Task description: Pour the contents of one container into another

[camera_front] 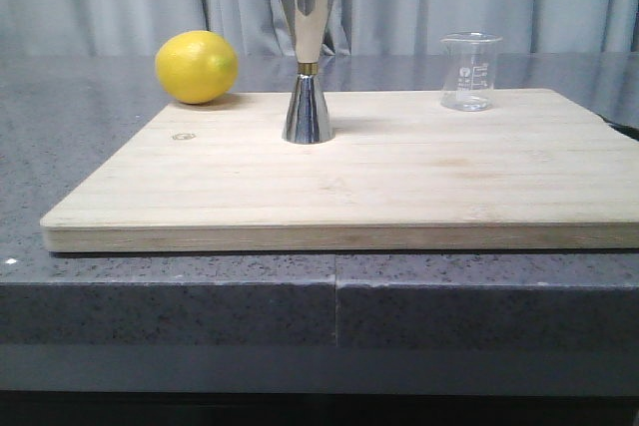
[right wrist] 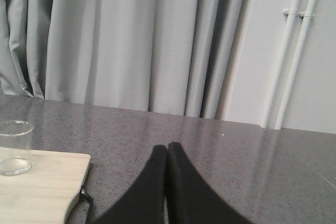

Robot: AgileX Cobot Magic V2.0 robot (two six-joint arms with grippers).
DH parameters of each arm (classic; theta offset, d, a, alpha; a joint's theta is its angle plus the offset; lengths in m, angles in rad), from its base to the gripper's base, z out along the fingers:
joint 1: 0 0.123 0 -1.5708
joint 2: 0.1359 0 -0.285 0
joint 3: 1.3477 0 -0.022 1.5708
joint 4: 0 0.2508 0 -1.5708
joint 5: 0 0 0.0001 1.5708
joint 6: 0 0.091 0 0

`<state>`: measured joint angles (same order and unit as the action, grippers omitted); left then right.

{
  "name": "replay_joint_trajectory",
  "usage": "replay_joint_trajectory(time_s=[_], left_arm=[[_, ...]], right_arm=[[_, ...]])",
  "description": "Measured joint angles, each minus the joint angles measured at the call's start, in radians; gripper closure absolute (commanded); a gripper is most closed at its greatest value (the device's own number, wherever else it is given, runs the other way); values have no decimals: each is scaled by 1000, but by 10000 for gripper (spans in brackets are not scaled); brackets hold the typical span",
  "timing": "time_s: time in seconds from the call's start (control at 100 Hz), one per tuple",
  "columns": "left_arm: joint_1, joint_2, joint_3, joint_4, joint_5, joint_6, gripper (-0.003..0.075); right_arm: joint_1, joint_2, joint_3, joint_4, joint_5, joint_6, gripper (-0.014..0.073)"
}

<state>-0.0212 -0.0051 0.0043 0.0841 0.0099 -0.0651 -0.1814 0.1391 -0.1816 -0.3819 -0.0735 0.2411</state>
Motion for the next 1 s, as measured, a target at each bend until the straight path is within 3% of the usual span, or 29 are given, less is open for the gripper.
replay_joint_trajectory(time_s=[0.29, 0.48, 0.71, 1.0], left_arm=[[0, 0, 0, 0, 0, 0, 741], [0, 0, 0, 0, 0, 0, 741], [0, 0, 0, 0, 0, 2, 741], [0, 0, 0, 0, 0, 2, 741]], right_arm=[[100, 0, 130, 216, -12, -55, 662], [170, -8, 191, 250, -67, -57, 662], [173, -88, 191, 274, -58, -59, 662], [173, -147, 191, 281, 34, -59, 662]])
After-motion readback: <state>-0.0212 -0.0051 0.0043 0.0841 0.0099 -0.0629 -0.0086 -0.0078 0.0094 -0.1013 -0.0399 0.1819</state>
